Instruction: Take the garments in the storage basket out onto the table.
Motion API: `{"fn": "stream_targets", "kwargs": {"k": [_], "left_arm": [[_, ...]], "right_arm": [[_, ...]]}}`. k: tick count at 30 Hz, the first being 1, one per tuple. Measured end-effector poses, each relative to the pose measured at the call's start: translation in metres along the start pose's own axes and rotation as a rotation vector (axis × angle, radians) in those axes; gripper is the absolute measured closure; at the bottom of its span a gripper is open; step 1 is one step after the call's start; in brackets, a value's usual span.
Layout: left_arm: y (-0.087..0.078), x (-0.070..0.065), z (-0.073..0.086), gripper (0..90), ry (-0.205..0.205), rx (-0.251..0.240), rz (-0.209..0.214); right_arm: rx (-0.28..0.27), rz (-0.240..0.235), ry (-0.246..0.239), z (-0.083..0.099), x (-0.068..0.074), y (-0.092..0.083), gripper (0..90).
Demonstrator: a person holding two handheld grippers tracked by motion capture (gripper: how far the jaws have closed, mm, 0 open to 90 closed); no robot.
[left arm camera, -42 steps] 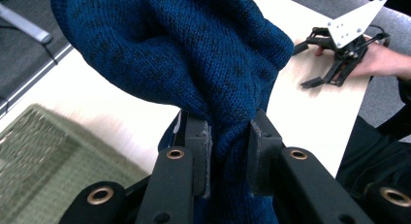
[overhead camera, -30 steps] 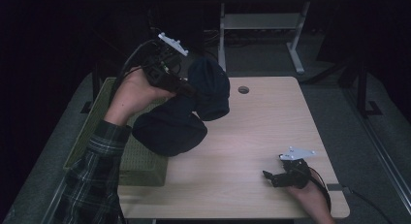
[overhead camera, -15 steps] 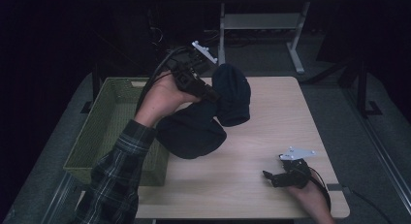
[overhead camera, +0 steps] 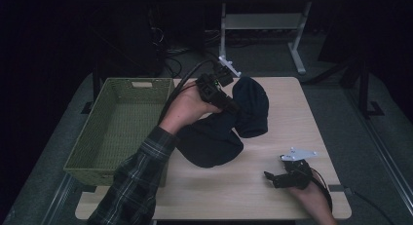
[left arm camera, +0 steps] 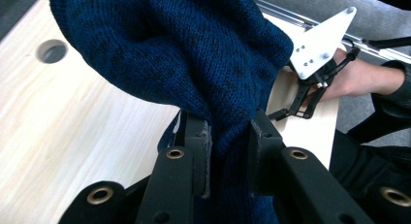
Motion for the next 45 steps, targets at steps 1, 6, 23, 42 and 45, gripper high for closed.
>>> {"fn": "stream_targets", "kwargs": {"k": [1,6,23,42,45], "left_arm": [[0.006,-0.003,-0.002,74.7,0.007,0.002,0.005],[0.026,-0.010,-0.004,74.6,-0.006,0.001,0.036],[0.101,-0.026,0.002,74.4,-0.002,0.049,0.102],[0.157,-0.013,0.025,73.7,-0.039,0.081,0.048],[0.163,-0.011,0.029,73.7,-0.034,0.097,0.026]], "right_arm": [[0.000,0.000,0.000,0.000,0.000,0.000,10.1],[-0.001,0.001,-0.001,0.000,0.000,0.000,10.1],[-0.001,-0.001,0.002,0.000,0.000,0.000,10.1],[-0.001,-0.001,0.005,0.000,0.000,0.000,10.1],[0.000,-0.001,0.006,0.000,0.000,0.000,10.1]]}}
Point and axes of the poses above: each handheld gripper's, and its own axes: y roughly forward along the jaws, z roughly out of its underside, x roughly to its left, the point moved 1 cm from there along y, roughly forward along the jaws, and after that the axes turned 15 degrees about -z, right-handed, at the moved point
